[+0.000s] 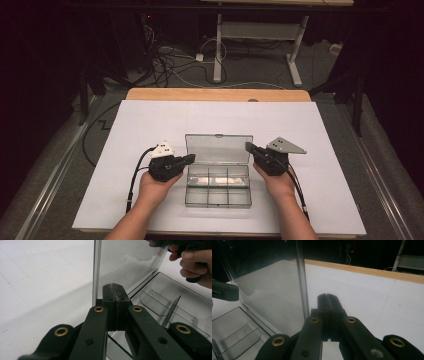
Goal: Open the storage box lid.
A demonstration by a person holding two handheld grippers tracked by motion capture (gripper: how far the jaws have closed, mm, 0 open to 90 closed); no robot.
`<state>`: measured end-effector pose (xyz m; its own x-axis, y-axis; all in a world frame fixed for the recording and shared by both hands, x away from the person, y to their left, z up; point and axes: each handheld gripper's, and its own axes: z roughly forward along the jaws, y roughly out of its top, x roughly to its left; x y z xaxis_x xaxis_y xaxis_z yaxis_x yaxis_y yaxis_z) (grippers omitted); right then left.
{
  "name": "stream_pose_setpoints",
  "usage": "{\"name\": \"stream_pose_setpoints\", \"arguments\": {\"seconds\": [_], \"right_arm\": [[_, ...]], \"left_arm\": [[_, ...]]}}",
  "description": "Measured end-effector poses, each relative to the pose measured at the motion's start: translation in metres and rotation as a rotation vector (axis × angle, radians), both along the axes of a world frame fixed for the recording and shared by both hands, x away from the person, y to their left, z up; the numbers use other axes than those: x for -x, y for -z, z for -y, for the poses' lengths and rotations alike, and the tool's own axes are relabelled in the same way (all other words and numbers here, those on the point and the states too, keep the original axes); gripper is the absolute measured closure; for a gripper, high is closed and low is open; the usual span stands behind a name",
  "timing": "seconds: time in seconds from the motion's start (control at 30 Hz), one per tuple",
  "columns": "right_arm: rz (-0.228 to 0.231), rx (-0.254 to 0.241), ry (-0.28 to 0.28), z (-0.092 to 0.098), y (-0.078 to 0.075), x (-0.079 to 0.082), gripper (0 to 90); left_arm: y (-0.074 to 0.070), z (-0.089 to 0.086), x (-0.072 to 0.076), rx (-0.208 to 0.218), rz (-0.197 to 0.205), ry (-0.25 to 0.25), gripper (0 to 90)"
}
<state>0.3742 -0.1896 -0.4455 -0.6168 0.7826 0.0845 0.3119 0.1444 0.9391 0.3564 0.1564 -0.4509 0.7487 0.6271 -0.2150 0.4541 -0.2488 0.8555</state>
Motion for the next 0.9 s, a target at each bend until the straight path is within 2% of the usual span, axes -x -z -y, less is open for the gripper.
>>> {"name": "stream_pose_setpoints", "arguments": {"seconds": [0.23,0.5,0.6,0.73,0.9], "right_arm": [[-0.001,0.002,0.004,0.0,0.001,-0.002,90.0],[-0.002,-0.003,0.004,0.0,0.001,-0.003,90.0],[0.001,-0.002,0.004,0.0,0.0,-0.003,90.0],[-0.003,-0.002,0.005,0.0,0.001,-0.004,90.0],[-0.006,-0.001,0.007,-0.001,0.001,-0.006,90.0]], "left_arm": [[-0.006,-0.015,0.003,0.007,0.02,-0.027,87.1],[-0.007,-0.027,0.005,0.011,0.015,-0.068,87.1],[-0.006,-0.03,0.0,0.01,0.012,-0.094,87.2],[-0.004,-0.029,-0.015,0.001,-0.005,-0.114,87.2],[-0.004,-0.021,-0.031,-0.019,-0.022,-0.107,87.2]]}}
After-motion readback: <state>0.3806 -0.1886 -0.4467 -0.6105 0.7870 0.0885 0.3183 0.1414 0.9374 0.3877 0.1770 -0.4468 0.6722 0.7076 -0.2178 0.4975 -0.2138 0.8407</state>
